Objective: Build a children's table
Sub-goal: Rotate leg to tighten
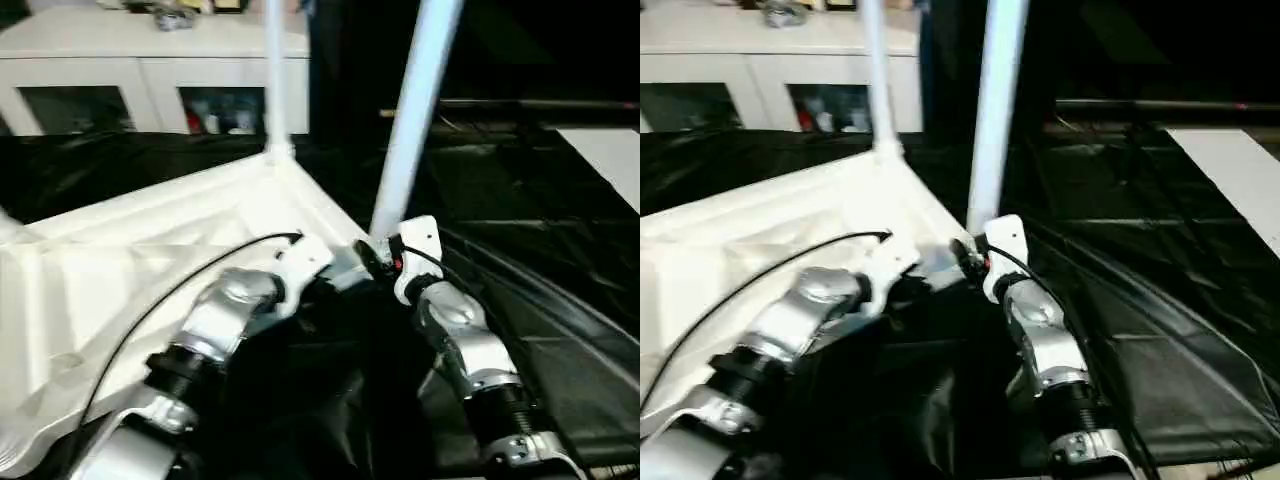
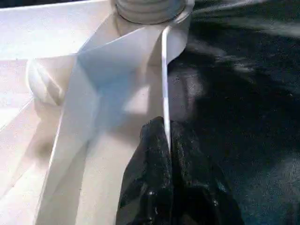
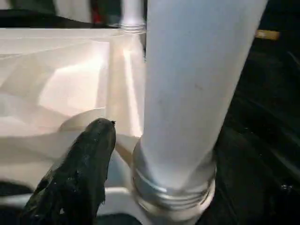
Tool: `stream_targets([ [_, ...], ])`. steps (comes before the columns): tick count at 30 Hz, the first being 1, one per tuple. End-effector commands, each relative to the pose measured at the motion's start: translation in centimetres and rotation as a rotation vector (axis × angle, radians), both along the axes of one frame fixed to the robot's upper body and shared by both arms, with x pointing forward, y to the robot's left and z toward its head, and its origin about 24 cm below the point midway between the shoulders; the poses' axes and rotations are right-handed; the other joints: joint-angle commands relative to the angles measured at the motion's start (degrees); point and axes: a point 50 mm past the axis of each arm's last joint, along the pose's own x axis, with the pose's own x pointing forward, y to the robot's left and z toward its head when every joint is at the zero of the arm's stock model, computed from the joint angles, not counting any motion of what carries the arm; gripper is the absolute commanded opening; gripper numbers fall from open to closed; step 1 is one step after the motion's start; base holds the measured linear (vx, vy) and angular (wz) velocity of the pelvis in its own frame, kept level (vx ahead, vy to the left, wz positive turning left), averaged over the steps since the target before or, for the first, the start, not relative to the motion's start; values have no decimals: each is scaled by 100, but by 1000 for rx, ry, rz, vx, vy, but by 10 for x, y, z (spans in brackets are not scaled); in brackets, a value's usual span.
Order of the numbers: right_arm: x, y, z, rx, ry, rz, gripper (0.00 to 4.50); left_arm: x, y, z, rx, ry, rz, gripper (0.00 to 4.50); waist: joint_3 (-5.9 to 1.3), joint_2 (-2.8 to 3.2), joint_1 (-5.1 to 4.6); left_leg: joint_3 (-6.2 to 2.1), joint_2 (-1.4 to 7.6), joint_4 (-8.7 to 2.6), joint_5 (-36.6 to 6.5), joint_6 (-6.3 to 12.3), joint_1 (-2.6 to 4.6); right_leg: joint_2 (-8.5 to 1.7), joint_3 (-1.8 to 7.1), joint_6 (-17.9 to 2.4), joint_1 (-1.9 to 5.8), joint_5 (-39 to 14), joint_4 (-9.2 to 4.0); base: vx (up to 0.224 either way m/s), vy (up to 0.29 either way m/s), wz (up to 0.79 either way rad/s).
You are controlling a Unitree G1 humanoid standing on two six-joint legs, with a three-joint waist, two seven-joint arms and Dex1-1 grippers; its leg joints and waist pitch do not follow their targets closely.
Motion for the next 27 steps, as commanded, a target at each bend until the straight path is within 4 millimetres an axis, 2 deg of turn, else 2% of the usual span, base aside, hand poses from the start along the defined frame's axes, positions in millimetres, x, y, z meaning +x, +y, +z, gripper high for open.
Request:
stream_targets([
  [1,-7,16,10,18,-26,159,378,-10,8,-14,20,61,-36,0,-244,-88,49,-201,463,-462,-864,322,-28,-541,283,-1028,192,-1220,-497,0,0,0],
  [2,-14,5,13,-14,-31,238,378,-15,15,-12,20,76,-83,0,-237,-92,41,-190,464,-455,-748,395,-44,-536,289,-1117,191,-1008,-478,0,0,0],
  [3,-19,-3,13,-36,-28,292,378,-18,19,-10,14,73,-131,0,-263,-72,69,-190,469,-430,-529,457,-59,-540,282,-1171,224,-668,-433,0,0,0],
  [4,-24,-11,13,-54,-21,346,378,-22,23,-8,7,88,-171,0,-265,-75,80,-183,473,-422,-449,505,-49,-524,274,-1197,223,-476,-423,52,-12,0],
  [6,-29,-18,12,-69,-13,397,378,-26,26,-7,1,103,-207,0,-282,-66,97,-155,476,-376,-196,684,-37,-511,261,-1420,225,316,-340,56,-7,1],
  [7,-33,-24,12,-81,0,437,378,-30,29,-4,-18,109,-249,0,-284,-51,113,-160,467,-365,-134,714,-33,-512,254,-1472,239,464,-323,66,4,3],
  [8,-35,-28,12,-86,8,461,378,-32,30,-2,-30,113,-274,0,-300,-49,97,-148,464,-342,40,794,-36,-504,252,-1580,241,838,-281,66,4,3],
  [11,-40,-37,13,-106,25,510,378,-36,35,5,-50,105,-337,0,-322,-49,118,-149,475,-301,273,957,-27,-488,225,-1746,242,1299,-230,0,0,0],
  [12,-41,-37,13,-108,27,513,378,-36,35,6,-52,104,-343,0,-313,-49,125,-147,481,-302,295,998,-36,-491,219,-1772,238,1328,-221,0,0,0],
  [13,-43,-39,14,-116,34,539,378,-36,37,8,-49,109,-347,0,-292,-5,129,-150,482,-310,237,986,-38,-494,215,-1786,221,1236,-228,0,0,0],
  [14,-44,-41,13,-127,44,558,378,-36,39,10,-48,111,-351,0,-285,-25,134,-142,492,-316,66,942,-24,-494,209,-1791,219,983,-255,0,0,0],
  [18,-42,-42,12,-143,55,589,378,-37,43,15,-56,113,-375,0,-258,-18,144,-145,502,-345,-241,698,-11,-510,212,-1774,220,459,-289,0,0,0],
  [22,-41,-40,10,-154,54,601,378,-38,43,15,-57,113,-376,0,-262,-21,150,-145,498,-335,-152,640,-16,-511,211,-1793,234,600,-264,0,0,0],
  [26,-40,-39,10,-151,55,597,378,-38,44,16,-62,113,-377,0,-274,-32,160,-146,491,-311,51,734,-24,-514,204,-1807,242,873,-231,0,0,0],
  [27,-39,-39,11,-139,54,593,360,-38,44,16,-62,115,-377,0,-277,-38,159,-145,487,-305,95,754,-26,-512,201,-1812,246,920,-223,0,0,0],
])
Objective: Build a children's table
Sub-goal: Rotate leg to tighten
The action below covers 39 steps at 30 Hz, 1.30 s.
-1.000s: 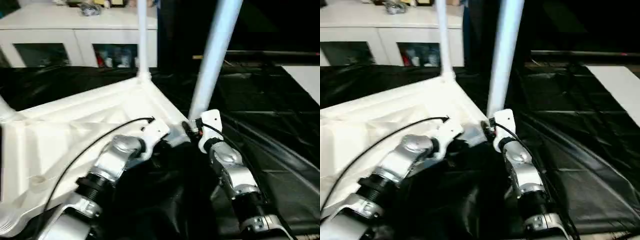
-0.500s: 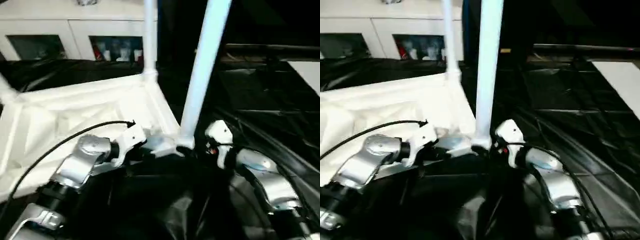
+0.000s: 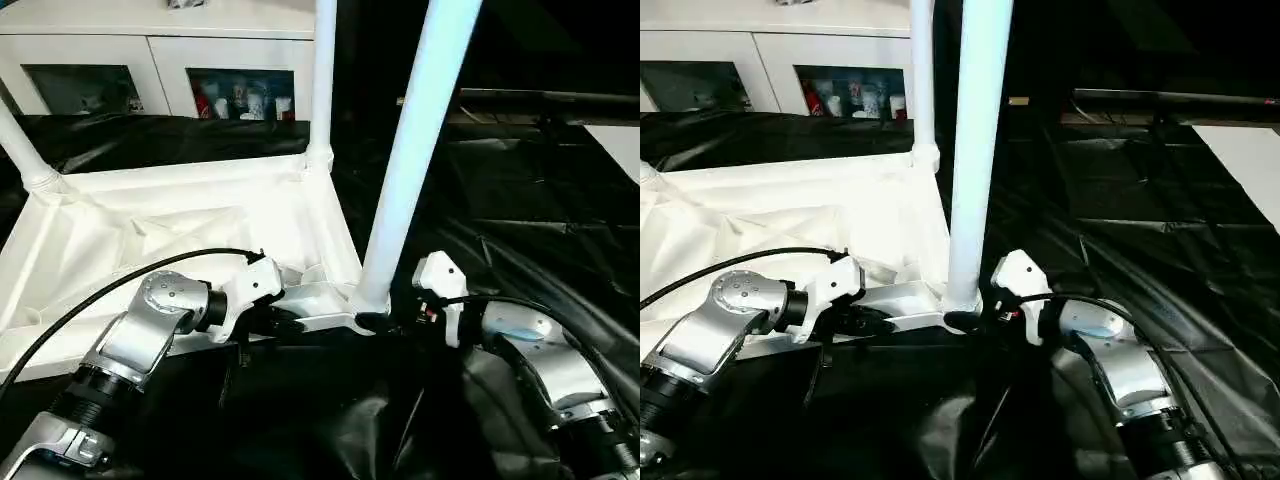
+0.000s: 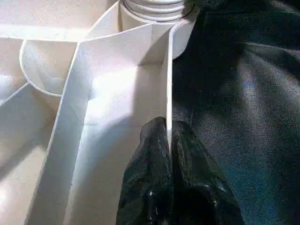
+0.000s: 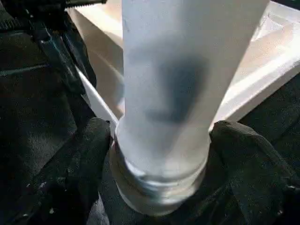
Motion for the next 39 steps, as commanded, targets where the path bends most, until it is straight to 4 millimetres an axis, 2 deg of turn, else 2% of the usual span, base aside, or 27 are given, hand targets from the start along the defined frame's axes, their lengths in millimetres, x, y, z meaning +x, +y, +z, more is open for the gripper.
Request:
stream_targets([
  [1,3,0,3,8,-8,-3,360,-4,-6,3,-36,6,-47,0,-320,-16,3,-148,443,-359,110,712,73,-510,260,-1789,317,970,-241,0,0,0],
  [8,3,1,0,17,9,6,288,-5,-6,2,-35,10,-48,0,-329,-14,13,-146,443,-341,168,750,73,-510,252,-1817,323,995,-229,0,0,0],
  [10,2,1,-1,15,12,10,288,-5,-5,2,-34,12,-48,0,-331,-17,15,-145,445,-339,181,756,76,-509,249,-1822,322,1006,-224,0,0,0],
  [11,2,1,-2,13,12,11,273,-5,-5,2,-34,13,-48,0,-331,-16,17,-142,444,-336,172,757,79,-509,249,-1827,320,997,-225,0,0,0],
  [22,2,3,-4,15,15,15,263,-5,-4,1,-26,21,-52,0,-335,-3,22,-146,442,-326,121,710,67,-513,244,-1839,328,929,-217,0,0,0],
  [24,3,4,-8,34,25,-33,263,-3,-6,-1,-29,13,-29,0,-330,-6,17,-144,443,-328,63,685,69,-512,246,-1834,323,855,-224,0,0,0],
  [26,4,4,-12,38,28,-81,263,0,-8,-2,-31,-2,-2,0,-332,-4,1,-148,444,-335,-17,597,65,-518,247,-1832,326,704,-235,0,0,0],
  [28,8,5,-19,41,33,-176,263,5,-13,-5,-28,-12,52,0,-302,1,-26,-135,442,-356,-224,501,81,-510,251,-1812,296,409,-282,0,0,0],
  [30,12,9,-27,61,49,-291,263,14,-21,-9,-20,-30,134,0,-279,3,-33,-132,439,-383,-554,310,111,-517,260,-1745,288,-132,-344,0,0,0],
  [31,12,12,-29,66,52,-320,263,15,-24,-10,-20,-35,149,0,-276,3,-27,-141,439,-396,-748,178,131,-530,263,-1662,293,-498,-382,0,0,0],
  [32,13,15,-30,70,55,-354,262,18,-29,-12,-21,-38,167,0,-260,6,-32,-151,447,-423,-837,89,119,-530,270,-1582,296,-702,-397,0,0,0],
  [34,17,24,-33,83,60,-432,262,22,-39,-15,-21,-42,212,0,-225,4,-58,-155,436,-457,-1118,-39,147,-515,273,-1449,262,-1145,-448,0,0,0],
  [35,22,34,-33,96,64,-493,262,29,-49,-17,-26,-51,282,0,-227,10,-75,-175,427,-473,-1255,-119,143,-526,277,-1368,277,-1407,-464,0,0,0],
  [36,22,34,-33,96,64,-493,262,29,-49,-17,-26,-51,282,0,-235,18,-78,-176,422,-470,-1242,-152,143,-531,282,-1337,275,-1437,-465,0,0,0],
  [38,28,53,-34,92,73,-565,262,37,-65,-18,-32,-62,379,0,-229,12,-85,-167,403,-462,-1182,-158,155,-523,293,-1290,245,-1434,-493,0,0,0],
  [39,29,57,-34,86,71,-570,262,39,-68,-18,-32,-66,391,0,-228,4,-87,-171,393,-464,-1180,-148,147,-523,287,-1259,257,-1514,-504,0,0,0],
])
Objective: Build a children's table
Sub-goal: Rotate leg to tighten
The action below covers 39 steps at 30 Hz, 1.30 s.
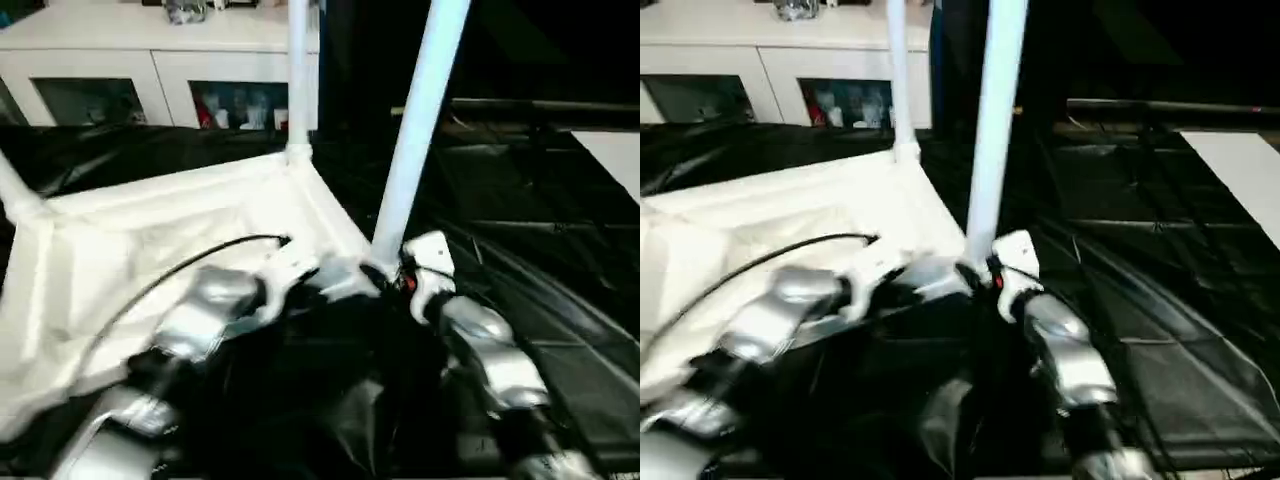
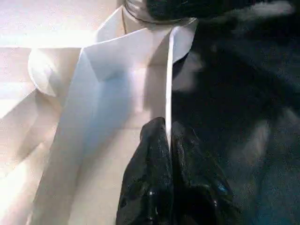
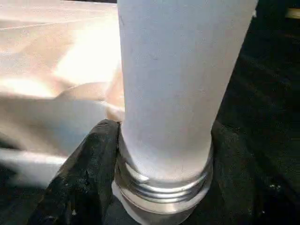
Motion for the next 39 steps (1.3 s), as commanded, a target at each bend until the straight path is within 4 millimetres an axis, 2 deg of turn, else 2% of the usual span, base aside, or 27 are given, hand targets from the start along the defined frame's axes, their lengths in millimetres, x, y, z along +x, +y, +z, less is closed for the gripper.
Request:
stream_targets([
  [1,-8,33,-10,10,56,93,262,4,-11,-5,-24,-11,102,0,-224,-52,5,-176,376,-498,-1172,-53,40,-524,305,-1209,161,-1544,-555,0,0,0],
  [3,-5,45,-9,-11,48,97,262,6,-19,-6,-25,-15,131,0,-228,-49,5,-169,372,-492,-1074,58,17,-524,307,-1146,165,-1499,-569,0,0,0],
  [7,-5,54,-3,44,34,145,262,5,-24,-6,-21,-15,113,0,-250,-36,16,-171,375,-493,-941,177,-5,-529,297,-1101,180,-1428,-564,0,0,0],
  [8,-5,52,1,71,13,164,318,4,-22,-6,-13,-22,92,0,-252,-31,21,-173,382,-496,-930,189,-3,-530,292,-1096,177,-1415,-565,0,0,0],
  [9,-5,49,4,96,-1,163,332,3,-20,-5,-9,-31,67,0,-256,-28,22,-177,390,-502,-938,214,-5,-532,291,-1096,184,-1376,-562,0,0,0],
  [10,-5,46,6,114,-9,159,332,3,-19,-4,-6,-38,50,0,-268,-59,24,-172,396,-497,-907,231,-7,-535,292,-1102,190,-1316,-557,0,0,0],
  [11,-5,41,9,129,-19,171,332,1,-16,-3,-3,-36,37,0,-263,-45,35,-178,404,-504,-880,278,-14,-544,288,-1110,192,-1236,-544,0,0,0],
  [13,-7,32,14,126,-38,195,367,-1,-9,-3,6,-30,7,0,-253,-42,27,-180,407,-516,-897,287,-30,-536,279,-1093,188,-1231,-547,0,0,0],
  [14,-8,26,16,117,-47,209,367,-3,-5,-2,14,-28,-14,0,-253,-45,-2,-204,415,-540,-890,311,-75,-529,260,-1058,215,-1231,-532,0,0,0],
  [15,-12,18,19,98,-54,256,377,-6,2,-2,33,-31,-63,0,-263,-27,0,-210,421,-532,-867,315,-65,-535,255,-1041,217,-1222,-536,0,0,0],
  [17,-20,3,21,44,-59,358,377,-11,14,1,31,-18,-100,0,-276,-31,4,-189,432,-504,-694,381,-67,-537,259,-1120,230,-884,-514,0,0,0],
  [18,-20,3,21,44,-59,358,377,-11,14,1,31,-18,-100,0,-279,-34,10,-178,427,-488,-639,422,-58,-528,259,-1151,215,-759,-511,0,0,0],
  [20,-27,-9,20,-2,-54,433,377,-18,23,4,32,-11,-165,0,-321,-21,11,-170,422,-450,-245,545,-77,-517,247,-1356,234,39,-412,0,0,0],
  [22,-29,-13,21,-12,-50,457,377,-21,26,5,29,-6,-194,0,-334,-5,10,-155,429,-421,-48,689,-74,-507,233,-1466,219,519,-369,0,0,0],
  [24,-33,-21,21,-43,-40,519,377,-31,33,9,10,18,-292,0,-354,-16,9,-160,431,-398,126,825,-82,-510,220,-1616,242,969,-315,0,0,0],
  [26,-36,-24,21,-58,-28,557,377,-38,37,11,-1,45,-351,0,-336,-4,10,-141,439,-396,61,882,-53,-506,220,-1690,207,909,-330,0,0,0],
  [28,-37,-25,21,-66,-22,579,377,-42,39,12,-14,59,-373,0,-317,-2,26,-139,456,-412,-63,857,-40,-508,218,-1712,198,692,-346,0,0,0],
  [29,-38,-25,21,-72,-19,590,377,-44,39,13,-23,65,-386,0,-303,5,51,-123,466,-423,-228,799,-10,-500,222,-1711,176,441,-372,0,0,0],
  [33,-42,-26,20,-96,-7,649,377,-46,43,14,-13,65,-397,0,-271,-11,95,-125,476,-467,-464,535,-1,-497,227,-1588,175,-1,-399,0,0,0],
  [36,-43,-26,19,-100,1,669,377,-46,44,14,-11,63,-392,0,-283,-32,99,-126,461,-458,-410,470,-20,-509,239,-1546,202,65,-382,0,0,0],
  [38,-44,-26,19,-103,3,682,377,-46,45,15,-10,62,-388,0,-293,-45,100,-123,453,-444,-327,500,-25,-512,241,-1549,211,201,-369,0,0,0],
  [39,-44,-26,18,-102,5,686,362,-46,46,15,-11,61,-385,0,-296,-45,103,-123,451,-436,-251,534,-29,-512,240,-1562,211,308,-357,0,0,0],
])
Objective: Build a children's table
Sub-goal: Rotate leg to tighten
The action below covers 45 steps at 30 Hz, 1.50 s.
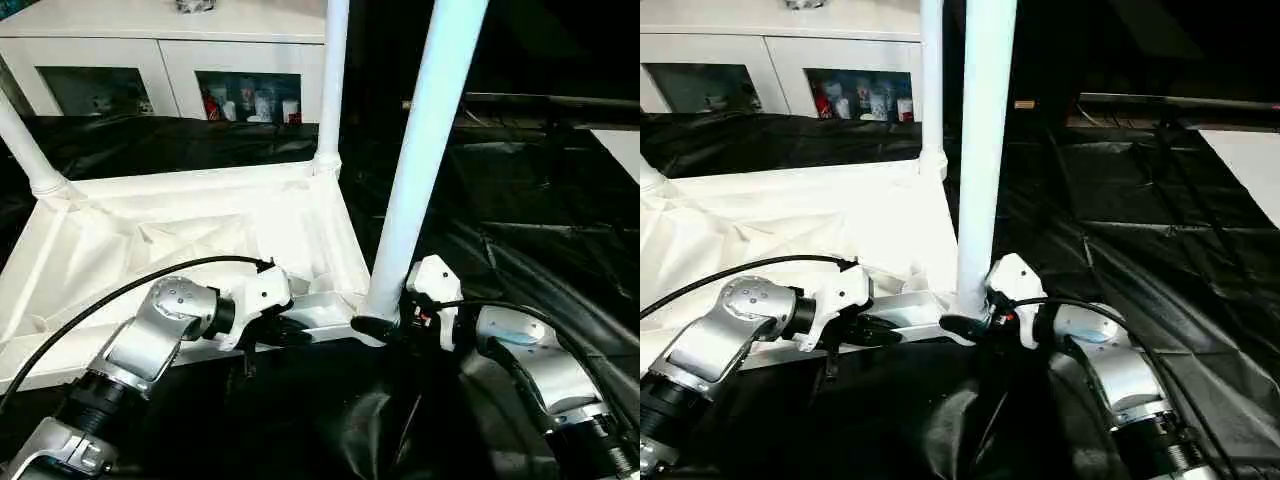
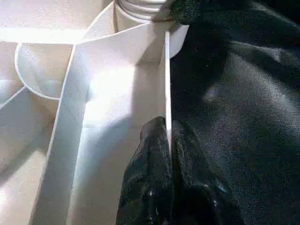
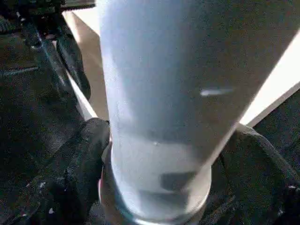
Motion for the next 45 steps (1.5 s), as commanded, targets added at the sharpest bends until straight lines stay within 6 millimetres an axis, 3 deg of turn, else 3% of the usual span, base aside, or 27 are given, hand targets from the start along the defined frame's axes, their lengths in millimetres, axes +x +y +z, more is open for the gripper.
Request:
stream_targets([
  [1,-3,0,-1,-2,-2,19,362,-3,-5,4,-26,-3,-42,0,-307,-30,-6,-135,402,-402,-249,516,67,-519,297,-1569,273,348,-300,0,0,0],
  [11,-3,-1,-2,-10,7,29,280,-3,-3,5,-23,-2,-40,0,-317,-30,-4,-139,397,-383,-143,588,67,-508,285,-1609,282,432,-281,0,0,0],
  [20,-4,0,-14,-1,32,-47,269,5,-9,-1,-34,-12,47,0,-311,-24,-2,-140,400,-380,-133,593,67,-510,283,-1633,281,457,-282,0,0,0],
  [22,0,4,-20,5,28,-139,269,12,-15,-5,-30,-30,117,0,-286,-26,-17,-133,399,-399,-297,525,76,-507,284,-1613,260,183,-320,0,0,0],
  [23,2,7,-23,6,31,-186,269,15,-19,-7,-29,-33,149,0,-267,-25,-17,-126,395,-415,-536,399,114,-509,285,-1594,242,-204,-377,0,0,0],
  [25,5,12,-28,5,40,-262,268,19,-26,-11,-28,-33,200,0,-252,-32,-28,-134,388,-444,-763,200,115,-518,297,-1490,250,-702,-417,-27,1,1],
  [27,12,25,-34,1,53,-381,268,29,-40,-13,-28,-49,278,0,-218,-26,-51,-140,378,-481,-1024,43,121,-507,307,-1300,225,-1252,-479,0,0,0],
  [28,15,30,-36,-5,62,-448,268,33,-47,-14,-32,-59,316,0,-204,-15,-52,-134,378,-490,-1171,6,159,-501,313,-1266,186,-1437,-510,0,0,0],
  [29,17,34,-38,-10,68,-491,267,36,-51,-14,-35,-64,340,0,-170,-35,-72,-148,354,-502,-1470,-108,197,-514,316,-1146,162,-2019,-564,0,0,0],
  [30,20,37,-39,-13,77,-532,267,39,-55,-14,-39,-64,369,0,-176,-27,-69,-187,361,-524,-1612,-182,198,-545,317,-1009,192,-2369,-590,0,0,0],
  [32,25,45,-41,-25,95,-599,267,46,-65,-14,-41,-72,430,0,-189,-26,-84,-187,361,-532,-1655,-208,216,-530,327,-912,158,-2371,-609,0,0,0],
  [36,32,57,-41,-36,105,-647,267,52,-80,-14,-34,-91,477,0,-207,-20,-78,-188,347,-532,-1528,-121,186,-540,333,-873,171,-2192,-615,0,0,0],
  [42,32,59,-34,57,92,-607,267,50,-85,-14,-22,-119,404,0,-213,-22,-47,-185,367,-542,-1425,-9,153,-562,340,-849,182,-2022,-615,0,0,0],
  [43,32,58,-31,80,80,-595,320,49,-84,-13,-22,-126,385,0,-209,-20,-37,-187,371,-548,-1452,10,152,-565,338,-837,182,-2071,-624,0,0,0],
  [45,32,55,-26,112,63,-575,333,47,-81,-13,-15,-127,369,0,-224,-27,-29,-188,378,-555,-1335,59,121,-563,342,-838,206,-1904,-597,0,0,0],
])
